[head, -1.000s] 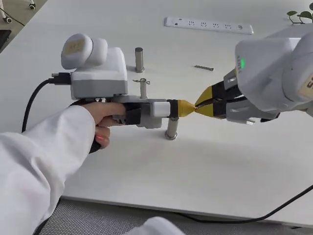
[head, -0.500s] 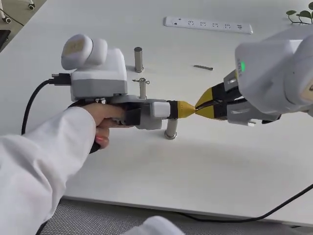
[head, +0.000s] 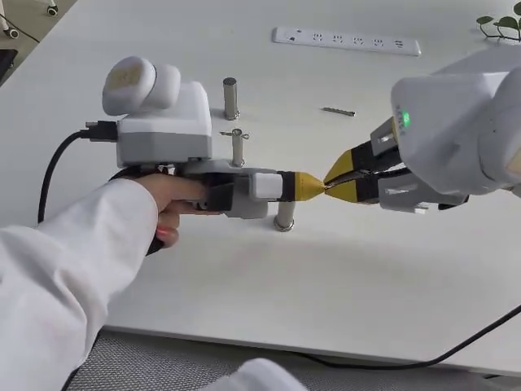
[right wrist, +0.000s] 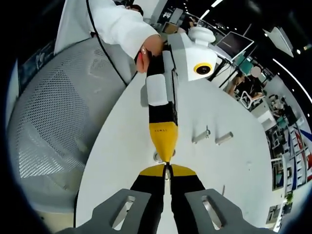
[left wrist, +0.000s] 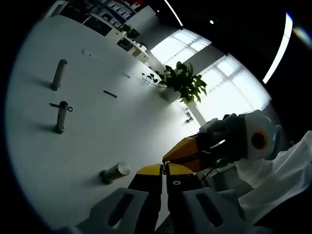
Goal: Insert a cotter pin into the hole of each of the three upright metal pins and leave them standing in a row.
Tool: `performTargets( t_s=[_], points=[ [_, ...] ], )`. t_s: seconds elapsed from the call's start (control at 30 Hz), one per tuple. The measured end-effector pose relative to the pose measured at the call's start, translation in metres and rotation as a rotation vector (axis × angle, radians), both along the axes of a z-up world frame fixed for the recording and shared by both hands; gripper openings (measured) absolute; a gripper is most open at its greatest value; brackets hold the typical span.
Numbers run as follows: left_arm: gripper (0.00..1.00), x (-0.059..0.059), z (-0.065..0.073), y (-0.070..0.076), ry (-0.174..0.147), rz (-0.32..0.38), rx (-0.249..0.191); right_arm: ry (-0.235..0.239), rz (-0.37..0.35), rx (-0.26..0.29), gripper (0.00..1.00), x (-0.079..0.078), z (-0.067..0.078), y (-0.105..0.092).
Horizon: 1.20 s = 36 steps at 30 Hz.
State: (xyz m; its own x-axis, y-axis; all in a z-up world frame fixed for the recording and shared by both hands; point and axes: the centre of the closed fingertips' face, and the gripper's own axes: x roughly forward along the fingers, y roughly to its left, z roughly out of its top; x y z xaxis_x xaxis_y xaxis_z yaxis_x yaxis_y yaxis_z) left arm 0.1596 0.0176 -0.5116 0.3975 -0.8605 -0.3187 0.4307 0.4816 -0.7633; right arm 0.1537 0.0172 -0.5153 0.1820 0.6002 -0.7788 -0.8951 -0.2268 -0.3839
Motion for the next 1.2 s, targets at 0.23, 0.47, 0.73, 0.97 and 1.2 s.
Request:
performTargets(
  t_s=[0.23,0.47,0.73,0.97,1.2],
  points=[
    [0.00,-0.005,0.001,0.002,-0.080,-0.047,0.055,0.010,-0.046,0.033,0.17,0.010,0.003,-0.002],
    [0.00,-0.011,0.015,0.004,-0.336,-0.169,0.153,0.219,-0.106,0.074,0.22,-0.006,-0.002,-0.010],
    [0.00,-0.023,0.024,0.004,-0.642,-0.345,0.293,0.397,-0.119,0.145,0.14,-0.026,0.000,-0.010],
    [0.00,-0.033,0.020,-0.001,-0.716,-0.423,0.318,0.409,-0.109,0.127,0.12,-0.032,-0.007,-0.009],
    [0.00,-0.038,0.015,-0.004,-0.756,-0.469,0.340,0.434,-0.098,0.114,0.08,-0.038,-0.011,-0.008]
  ],
)
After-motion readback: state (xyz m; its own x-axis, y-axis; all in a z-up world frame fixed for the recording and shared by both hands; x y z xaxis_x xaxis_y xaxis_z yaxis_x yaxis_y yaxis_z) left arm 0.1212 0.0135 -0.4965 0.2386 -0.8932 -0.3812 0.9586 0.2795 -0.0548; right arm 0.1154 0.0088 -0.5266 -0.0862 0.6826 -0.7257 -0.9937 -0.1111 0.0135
